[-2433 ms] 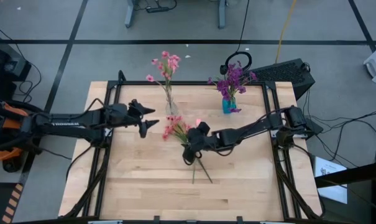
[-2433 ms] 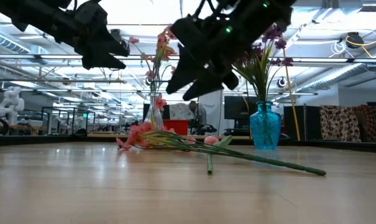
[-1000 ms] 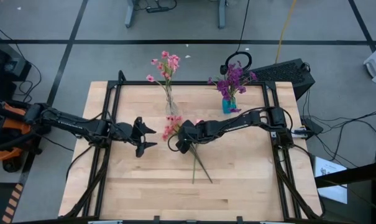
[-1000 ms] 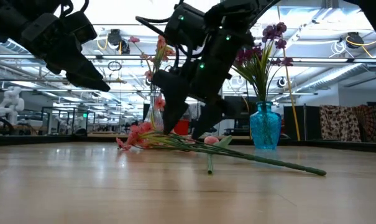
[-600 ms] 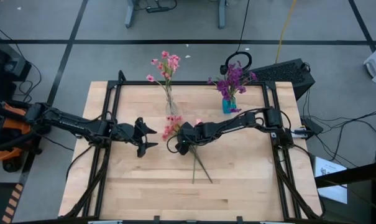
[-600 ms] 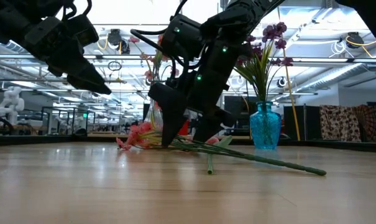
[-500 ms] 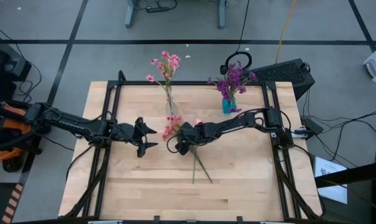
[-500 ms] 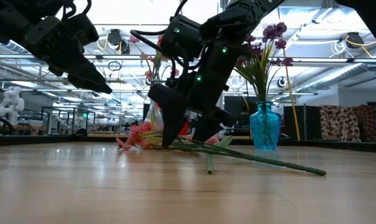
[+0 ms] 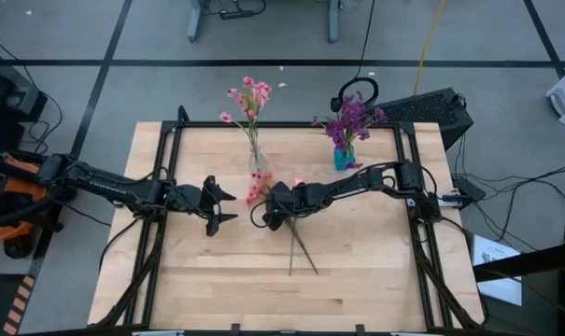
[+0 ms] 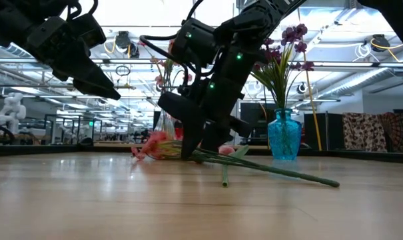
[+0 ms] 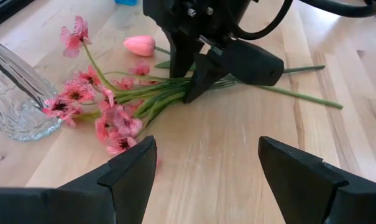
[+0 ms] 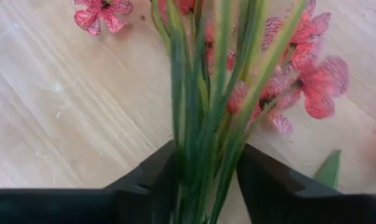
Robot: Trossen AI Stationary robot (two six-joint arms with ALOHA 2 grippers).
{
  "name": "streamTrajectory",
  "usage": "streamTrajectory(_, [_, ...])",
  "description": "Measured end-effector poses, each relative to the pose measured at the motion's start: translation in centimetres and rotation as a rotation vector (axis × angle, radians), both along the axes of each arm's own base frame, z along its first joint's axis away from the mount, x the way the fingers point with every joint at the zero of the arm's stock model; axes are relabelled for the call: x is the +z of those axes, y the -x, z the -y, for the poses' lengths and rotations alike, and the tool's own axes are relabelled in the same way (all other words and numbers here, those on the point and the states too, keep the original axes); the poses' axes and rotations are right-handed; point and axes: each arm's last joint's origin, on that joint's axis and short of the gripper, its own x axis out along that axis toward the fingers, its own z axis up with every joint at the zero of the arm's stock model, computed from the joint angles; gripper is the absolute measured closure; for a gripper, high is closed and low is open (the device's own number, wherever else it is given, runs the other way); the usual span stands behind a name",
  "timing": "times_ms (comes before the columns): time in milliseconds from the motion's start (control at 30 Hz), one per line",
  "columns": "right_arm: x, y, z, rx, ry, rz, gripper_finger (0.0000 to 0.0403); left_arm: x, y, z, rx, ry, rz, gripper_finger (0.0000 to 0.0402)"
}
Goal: Sort flowers into vase by color
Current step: Put the left pink flower into the transparent vase
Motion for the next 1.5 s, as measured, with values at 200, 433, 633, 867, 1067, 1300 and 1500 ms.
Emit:
streamTrajectory(200, [0.0, -0.1, -0.1, -0.006, -0.009, 0.018, 0.0319, 0.0, 0.0, 0.0, 0.000, 0.000, 0.000, 0.0116])
streamTrajectory(433, [0.0, -0.2, -0.5, -0.005, -0.018, 0.026, 0.0387, 0.0, 0.0, 0.0, 0.013, 0.022, 0.001, 0.0116])
streamTrajectory(633, [0.5, -0.3, -0.6, 0.015, -0.007, 0.052, 0.0395, 0.0, 0.0, 0.0, 0.014, 0.024, 0.000, 0.0116])
streamTrajectory(867, [3.4, -0.4, -0.5, 0.056, 0.040, 0.146, 0.0399, 0.0, 0.0, 0.0, 0.014, 0.025, -0.002, 0.0116])
streamTrajectory(1067, [7.8, 0.7, -0.5, 0.060, 0.142, 0.224, 0.0400, -0.1, 0.1, 0.0, 0.007, 0.027, -0.011, 0.0116])
streamTrajectory(1300, [13.8, 2.0, -1.2, 0.076, 0.356, 0.383, 0.0400, 0.0, 0.0, 0.0, -0.004, 0.026, 0.000, 0.0116])
streamTrajectory(1500, [18.1, 2.1, -2.3, 0.171, 0.505, 0.609, 0.0394, 1.1, -0.6, 0.1, -0.021, 0.020, 0.123, 0.0116])
